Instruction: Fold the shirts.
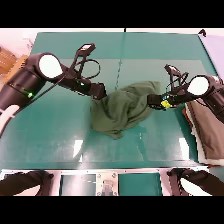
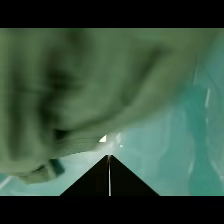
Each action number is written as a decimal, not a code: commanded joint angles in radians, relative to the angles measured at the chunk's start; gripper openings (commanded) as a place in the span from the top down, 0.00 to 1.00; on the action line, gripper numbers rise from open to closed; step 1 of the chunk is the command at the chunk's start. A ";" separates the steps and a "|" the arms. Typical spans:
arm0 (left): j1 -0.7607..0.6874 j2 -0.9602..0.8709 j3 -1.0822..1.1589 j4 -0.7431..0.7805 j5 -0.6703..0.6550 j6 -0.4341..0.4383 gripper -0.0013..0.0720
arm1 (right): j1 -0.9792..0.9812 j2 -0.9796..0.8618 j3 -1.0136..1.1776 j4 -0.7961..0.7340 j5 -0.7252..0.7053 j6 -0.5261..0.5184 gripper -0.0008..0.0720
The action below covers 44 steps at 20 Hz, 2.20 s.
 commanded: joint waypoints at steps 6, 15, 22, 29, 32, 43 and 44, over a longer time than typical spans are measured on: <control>0.209 0.013 -0.002 0.024 -0.240 -0.070 0.00 | -0.332 -0.037 0.048 -0.007 0.009 -0.101 0.46; 0.207 -0.189 -0.245 -0.269 0.371 0.034 0.02 | -0.592 -0.325 0.077 0.288 -0.076 -0.328 0.39; 0.207 -0.410 -0.196 -0.720 0.480 0.331 0.02 | -0.583 -0.592 0.273 0.334 -0.082 -0.328 0.38; 0.212 -0.420 -0.191 -0.721 0.505 0.406 0.95 | -0.536 -0.803 0.442 0.439 -0.085 -0.328 0.37; 0.212 -0.419 -0.175 -0.710 0.470 0.406 0.95 | -0.511 -0.858 0.495 0.503 -0.085 -0.349 0.61; 0.313 -0.015 0.326 -0.065 0.013 0.135 0.95 | -0.535 -0.528 0.941 0.514 0.166 -0.419 0.97; 0.313 0.040 0.378 -0.035 -0.010 0.134 0.95 | -0.536 -0.447 0.967 0.513 0.165 -0.422 0.97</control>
